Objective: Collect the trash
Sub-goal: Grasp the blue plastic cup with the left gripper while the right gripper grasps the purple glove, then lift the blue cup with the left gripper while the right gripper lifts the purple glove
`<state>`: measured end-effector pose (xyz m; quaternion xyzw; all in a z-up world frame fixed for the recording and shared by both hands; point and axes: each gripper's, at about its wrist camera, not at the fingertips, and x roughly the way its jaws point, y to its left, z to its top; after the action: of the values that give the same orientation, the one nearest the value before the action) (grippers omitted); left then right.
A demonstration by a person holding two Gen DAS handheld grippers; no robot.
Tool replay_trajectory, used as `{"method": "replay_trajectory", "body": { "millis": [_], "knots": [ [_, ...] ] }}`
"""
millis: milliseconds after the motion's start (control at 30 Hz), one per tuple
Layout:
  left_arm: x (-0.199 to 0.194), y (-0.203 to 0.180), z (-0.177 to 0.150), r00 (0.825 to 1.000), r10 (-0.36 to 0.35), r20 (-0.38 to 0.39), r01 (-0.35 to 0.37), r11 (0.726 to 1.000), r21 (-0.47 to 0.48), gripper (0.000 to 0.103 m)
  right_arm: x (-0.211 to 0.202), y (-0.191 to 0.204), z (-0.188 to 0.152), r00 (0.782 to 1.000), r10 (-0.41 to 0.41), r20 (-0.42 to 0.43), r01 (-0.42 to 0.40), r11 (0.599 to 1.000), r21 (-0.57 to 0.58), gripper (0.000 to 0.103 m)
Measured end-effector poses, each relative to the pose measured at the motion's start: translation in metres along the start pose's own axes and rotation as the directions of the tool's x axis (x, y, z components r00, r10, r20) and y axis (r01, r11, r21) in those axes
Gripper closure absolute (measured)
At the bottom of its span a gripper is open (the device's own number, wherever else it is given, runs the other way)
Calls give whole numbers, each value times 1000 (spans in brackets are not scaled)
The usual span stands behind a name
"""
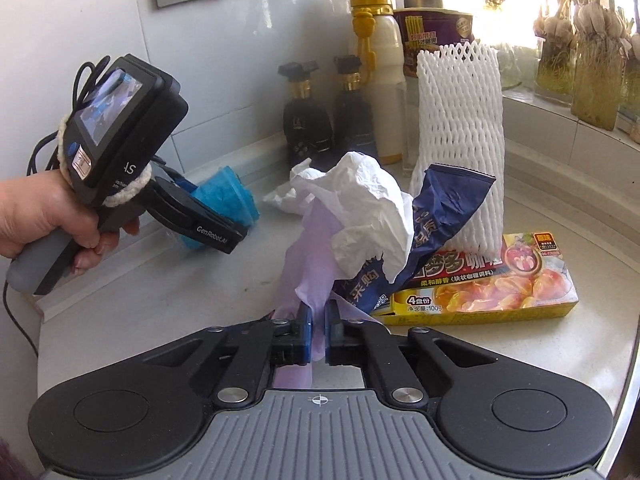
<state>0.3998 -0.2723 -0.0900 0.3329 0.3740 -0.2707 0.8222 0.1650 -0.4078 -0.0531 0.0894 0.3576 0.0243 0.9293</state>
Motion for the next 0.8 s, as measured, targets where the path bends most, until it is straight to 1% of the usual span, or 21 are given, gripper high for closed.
{"method": "replay_trajectory", "body": {
  "millis": [200, 333, 433, 533, 600, 700, 800],
  "knots": [
    [-16, 4, -14, 999, -3, 50, 6, 998, -64, 48, -28, 4, 6, 997, 21, 80, -22, 1000, 4, 103],
    [-36, 3, -22, 996, -30, 82, 39, 993, -114, 48, -48, 7, 14, 990, 33, 134, -36, 999, 14, 103],
    [-52, 1, -29, 993, -53, 101, 68, 987, -148, 48, -63, 9, 18, 984, 55, 169, -61, 998, 33, 103],
    [-68, 3, -40, 990, -75, 116, 97, 976, -196, 48, -78, 13, 22, 977, 69, 203, -78, 996, 35, 103],
    [-78, 3, -49, 988, -92, 127, 121, 963, -242, 48, -88, 17, 25, 971, 78, 224, -87, 996, 31, 103],
    [-95, 4, -62, 984, -107, 139, 143, 949, -282, 48, -100, 24, 29, 964, 88, 253, -95, 995, 17, 103],
    [-101, 5, -71, 981, -118, 152, 162, 935, -315, 48, -110, 30, 33, 958, 100, 270, -107, 994, 11, 103]
  ]
}}
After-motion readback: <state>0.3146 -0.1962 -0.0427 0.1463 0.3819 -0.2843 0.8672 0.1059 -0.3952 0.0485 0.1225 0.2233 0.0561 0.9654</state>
